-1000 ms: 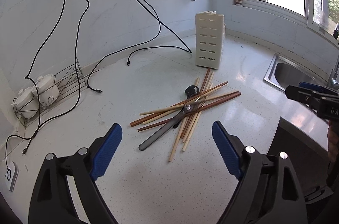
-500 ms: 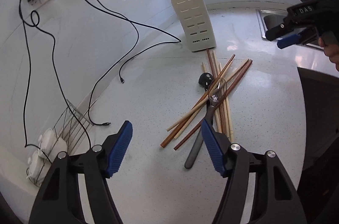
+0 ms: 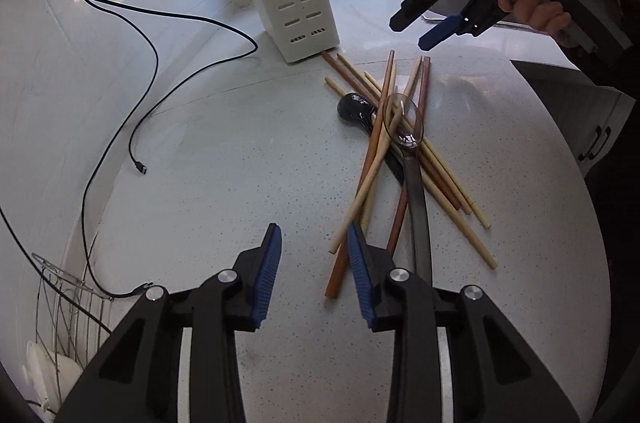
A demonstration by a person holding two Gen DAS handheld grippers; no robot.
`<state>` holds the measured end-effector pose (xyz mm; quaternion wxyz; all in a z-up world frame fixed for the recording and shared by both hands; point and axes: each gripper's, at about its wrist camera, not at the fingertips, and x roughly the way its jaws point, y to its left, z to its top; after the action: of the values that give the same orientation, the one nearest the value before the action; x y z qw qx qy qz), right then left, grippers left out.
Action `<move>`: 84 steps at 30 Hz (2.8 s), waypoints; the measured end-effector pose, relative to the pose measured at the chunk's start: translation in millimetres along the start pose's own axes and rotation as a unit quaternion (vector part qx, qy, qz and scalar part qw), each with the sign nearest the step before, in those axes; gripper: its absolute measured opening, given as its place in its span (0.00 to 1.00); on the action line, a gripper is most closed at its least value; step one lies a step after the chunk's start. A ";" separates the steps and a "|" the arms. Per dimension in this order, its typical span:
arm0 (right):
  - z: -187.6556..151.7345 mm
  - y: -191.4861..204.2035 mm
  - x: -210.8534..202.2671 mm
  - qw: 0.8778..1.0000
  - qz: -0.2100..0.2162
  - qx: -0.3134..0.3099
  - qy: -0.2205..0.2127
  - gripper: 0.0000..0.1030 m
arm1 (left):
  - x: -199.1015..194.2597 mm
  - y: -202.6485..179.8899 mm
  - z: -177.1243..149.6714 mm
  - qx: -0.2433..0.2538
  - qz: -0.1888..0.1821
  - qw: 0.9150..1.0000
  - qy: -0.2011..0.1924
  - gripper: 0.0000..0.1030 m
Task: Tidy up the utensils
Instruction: 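Lower the left gripper onto the chopstick pile and close on chopsticks, then lift the held chopsticks with the left gripper and drop them into the cream holder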
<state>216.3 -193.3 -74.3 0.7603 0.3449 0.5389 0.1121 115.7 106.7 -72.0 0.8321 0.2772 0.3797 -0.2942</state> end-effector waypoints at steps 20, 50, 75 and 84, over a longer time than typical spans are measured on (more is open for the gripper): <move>14.0 5.5 53.3 0.997 -0.011 0.077 0.007 0.24 | 22.3 19.1 -8.9 0.031 -0.134 0.990 -0.012 0.18; 10.2 14.1 -9.1 0.995 0.029 0.018 -0.092 0.08 | -30.5 44.0 15.6 -0.080 -0.185 0.973 -0.115 0.05; 7.3 100.1 -137.4 0.938 0.004 -0.233 -0.255 0.05 | -81.6 30.2 134.1 -0.198 -0.059 0.960 -0.192 0.04; 13.4 111.2 -171.4 0.913 -0.014 -0.294 -0.282 0.05 | -101.5 30.2 169.8 -0.227 -0.032 0.944 -0.235 0.04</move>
<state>183.1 -209.7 127.1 0.9493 0.1159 0.2493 0.1525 161.7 39.0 110.6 0.9287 -0.0090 0.2386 -0.2838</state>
